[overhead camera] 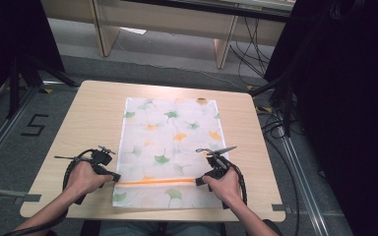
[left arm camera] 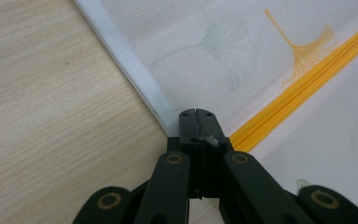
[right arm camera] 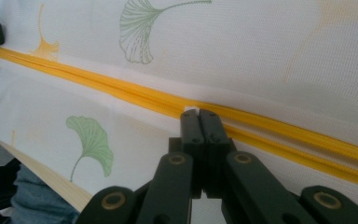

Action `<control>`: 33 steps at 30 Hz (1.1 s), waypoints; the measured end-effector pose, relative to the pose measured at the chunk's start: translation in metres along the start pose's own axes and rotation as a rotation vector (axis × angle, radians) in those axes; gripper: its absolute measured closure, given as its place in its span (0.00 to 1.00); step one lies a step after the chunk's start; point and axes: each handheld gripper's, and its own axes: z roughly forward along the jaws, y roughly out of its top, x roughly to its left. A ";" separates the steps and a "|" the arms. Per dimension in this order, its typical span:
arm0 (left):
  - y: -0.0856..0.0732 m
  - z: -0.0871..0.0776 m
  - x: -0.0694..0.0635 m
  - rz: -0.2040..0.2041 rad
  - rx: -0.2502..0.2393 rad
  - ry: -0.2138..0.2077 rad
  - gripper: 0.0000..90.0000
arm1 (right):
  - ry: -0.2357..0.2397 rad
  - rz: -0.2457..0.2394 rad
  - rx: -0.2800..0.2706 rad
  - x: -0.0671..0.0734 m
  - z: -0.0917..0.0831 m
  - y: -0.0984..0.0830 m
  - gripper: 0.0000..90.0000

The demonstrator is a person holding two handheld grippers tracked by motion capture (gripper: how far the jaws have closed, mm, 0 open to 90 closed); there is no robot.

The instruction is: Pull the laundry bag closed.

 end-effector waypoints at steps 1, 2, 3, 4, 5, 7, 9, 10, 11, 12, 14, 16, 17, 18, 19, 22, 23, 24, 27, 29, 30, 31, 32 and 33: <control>0.000 0.002 -0.003 -0.037 -0.028 -0.003 1.00 | 0.005 -0.001 0.005 -0.001 0.000 0.000 1.00; 0.000 0.002 -0.003 -0.033 -0.025 -0.002 1.00 | 0.010 -0.040 -0.022 -0.004 0.000 0.000 1.00; 0.000 0.002 -0.003 -0.033 -0.028 -0.001 1.00 | 0.013 0.015 -0.002 -0.001 -0.002 -0.001 1.00; 0.000 0.002 -0.003 -0.033 -0.025 -0.002 1.00 | 0.006 0.005 -0.006 -0.003 -0.003 -0.001 1.00; 0.000 0.002 -0.003 -0.037 -0.026 -0.002 1.00 | 0.002 -0.001 -0.010 -0.004 -0.003 -0.001 1.00; 0.000 0.002 -0.002 -0.032 -0.022 -0.002 1.00 | 0.018 -0.008 -0.013 -0.007 -0.003 -0.002 1.00; 0.000 0.001 -0.002 -0.028 -0.019 -0.002 1.00 | 0.016 -0.026 -0.022 -0.008 -0.002 -0.002 1.00; 0.000 0.001 -0.002 -0.032 -0.021 -0.002 1.00 | 0.014 -0.027 -0.023 -0.008 -0.002 -0.002 1.00; 0.000 0.001 -0.001 -0.011 -0.008 0.001 1.00 | 0.015 -0.026 -0.022 -0.008 -0.002 -0.002 1.00; 0.000 0.000 0.000 0.000 0.000 0.001 1.00 | 0.005 -0.022 -0.027 -0.008 -0.003 -0.002 1.00; 0.000 0.002 -0.003 -0.036 -0.027 -0.003 1.00 | -0.008 0.003 -0.012 -0.008 -0.005 -0.003 1.00; 0.000 0.000 -0.001 -0.017 0.000 -0.003 1.00 | -0.003 0.020 0.001 -0.009 -0.006 -0.003 1.00; 0.000 0.001 -0.002 -0.029 -0.009 -0.004 1.00 | 0.009 -0.022 -0.023 -0.012 -0.005 -0.004 1.00; 0.000 0.002 -0.003 -0.044 -0.024 -0.004 1.00 | 0.012 0.053 0.020 -0.008 -0.007 -0.004 1.00; 0.000 0.002 -0.003 -0.044 -0.024 -0.004 1.00 | 0.012 0.053 0.020 -0.008 -0.007 -0.004 1.00; 0.000 0.001 -0.002 -0.032 -0.010 -0.004 1.00 | 0.000 0.051 0.012 -0.009 -0.008 -0.005 1.00; 0.000 0.002 -0.003 -0.046 -0.020 -0.004 1.00 | 0.008 0.054 0.014 -0.010 -0.009 -0.005 1.00; 0.000 0.002 -0.003 -0.046 -0.020 -0.004 1.00 | 0.008 0.054 0.014 -0.010 -0.009 -0.005 1.00; 0.000 0.000 0.000 -0.001 0.001 0.000 1.00 | -0.001 0.061 0.005 -0.013 -0.010 -0.006 1.00; 0.000 0.002 -0.003 -0.043 -0.023 -0.004 1.00 | 0.000 0.064 0.006 -0.015 -0.011 -0.007 1.00; 0.000 0.002 -0.004 -0.053 -0.021 -0.006 1.00 | 0.010 0.077 0.013 -0.015 -0.012 -0.007 1.00; 0.000 0.000 -0.002 -0.028 0.002 -0.005 1.00 | 0.003 0.028 -0.017 -0.019 -0.011 -0.008 1.00; 0.000 0.000 -0.002 -0.028 0.002 -0.005 1.00 | -0.011 0.015 -0.033 -0.021 -0.010 -0.008 1.00; 0.000 0.000 0.000 -0.001 0.002 0.001 1.00 | -0.010 0.044 -0.009 -0.021 -0.012 -0.009 1.00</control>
